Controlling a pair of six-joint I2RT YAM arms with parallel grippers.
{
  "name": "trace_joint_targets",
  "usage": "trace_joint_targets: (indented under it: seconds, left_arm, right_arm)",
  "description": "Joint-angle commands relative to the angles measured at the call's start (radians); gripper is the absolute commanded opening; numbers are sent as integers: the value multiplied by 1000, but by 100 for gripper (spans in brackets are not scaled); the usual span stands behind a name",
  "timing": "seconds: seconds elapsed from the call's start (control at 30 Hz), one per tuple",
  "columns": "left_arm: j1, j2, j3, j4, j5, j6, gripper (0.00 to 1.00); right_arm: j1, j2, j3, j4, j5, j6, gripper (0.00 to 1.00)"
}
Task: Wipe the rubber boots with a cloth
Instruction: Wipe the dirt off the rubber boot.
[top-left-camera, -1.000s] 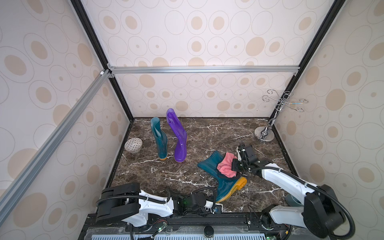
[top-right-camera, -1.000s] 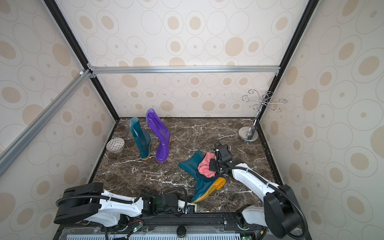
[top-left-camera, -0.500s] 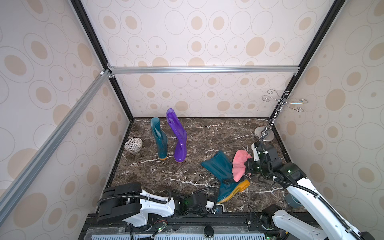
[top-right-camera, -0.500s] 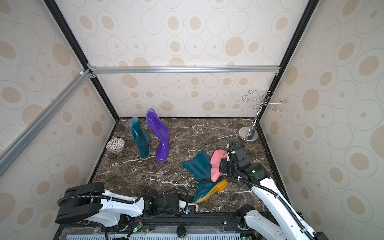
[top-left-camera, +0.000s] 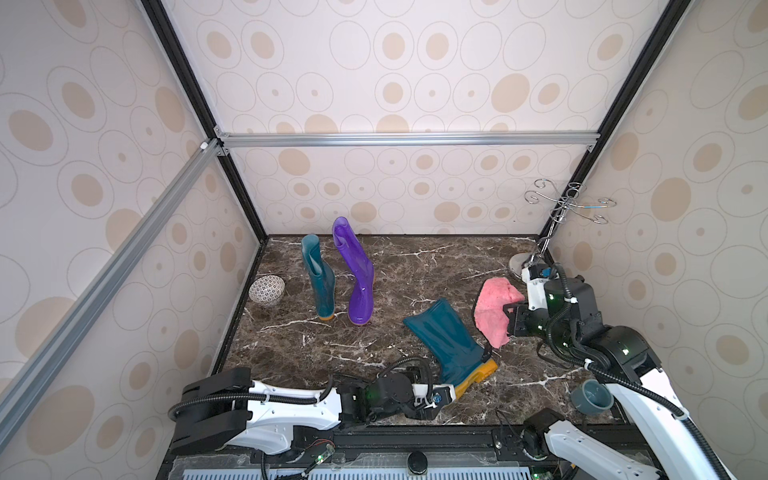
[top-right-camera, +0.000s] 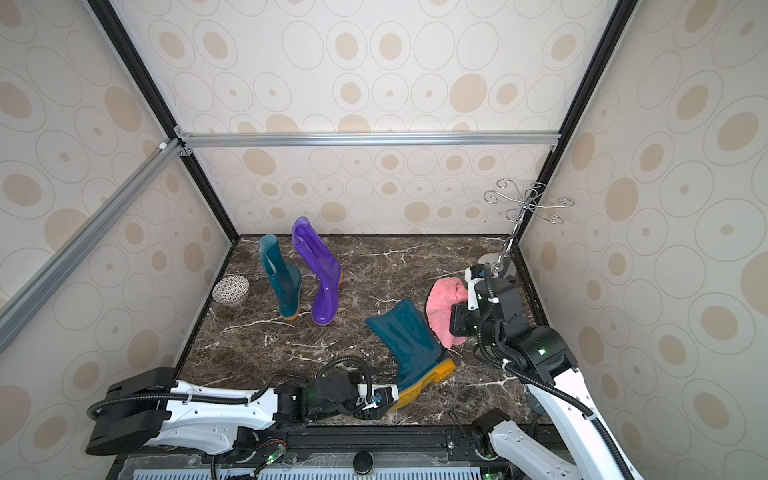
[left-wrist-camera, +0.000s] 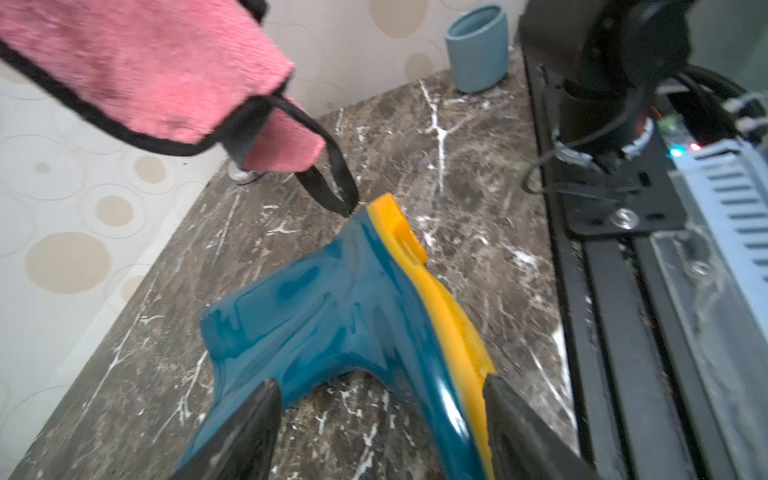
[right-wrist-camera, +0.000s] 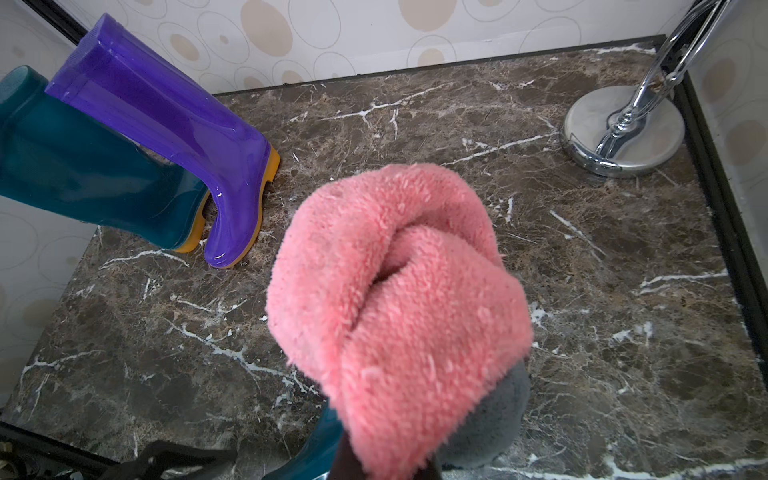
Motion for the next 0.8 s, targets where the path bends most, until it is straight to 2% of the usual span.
trace_joint_targets:
  seconds: [0.0, 0.1, 0.17, 0.23, 0.3, 0.33, 0.47, 0.53, 0.77]
  left_arm:
    - [92, 4, 57, -20, 21, -121, 77]
    - [192, 19, 119, -50, 86, -301, 78]
    - [261, 34, 156, -55, 176, -479, 78]
    - [290, 38, 161, -29, 203, -629, 80]
    - [298, 35, 133, 33, 218, -780, 92]
    - [300, 36, 113, 57, 210, -865, 95]
    - [313, 38, 27, 152, 192, -1127, 92]
    - [317, 53, 19, 125, 174, -1219, 96]
    - [335, 160, 21, 169, 191, -1461, 94]
  right_arm:
    - [2, -18, 36, -30, 20, -24, 0]
    - [3, -25, 55, -44, 24, -27, 0]
    - [3, -31, 67, -54, 24, -29, 0]
    - [4, -37, 76, -64, 30, -32, 0]
    - [4, -46, 79, -71, 34, -32, 0]
    - [3, -52, 80, -72, 36, -32, 0]
    - [4, -64, 81, -80, 39, -32, 0]
    - [3, -67, 85, -84, 36, -32, 0]
    - [4, -66, 102, -80, 19, -23, 0]
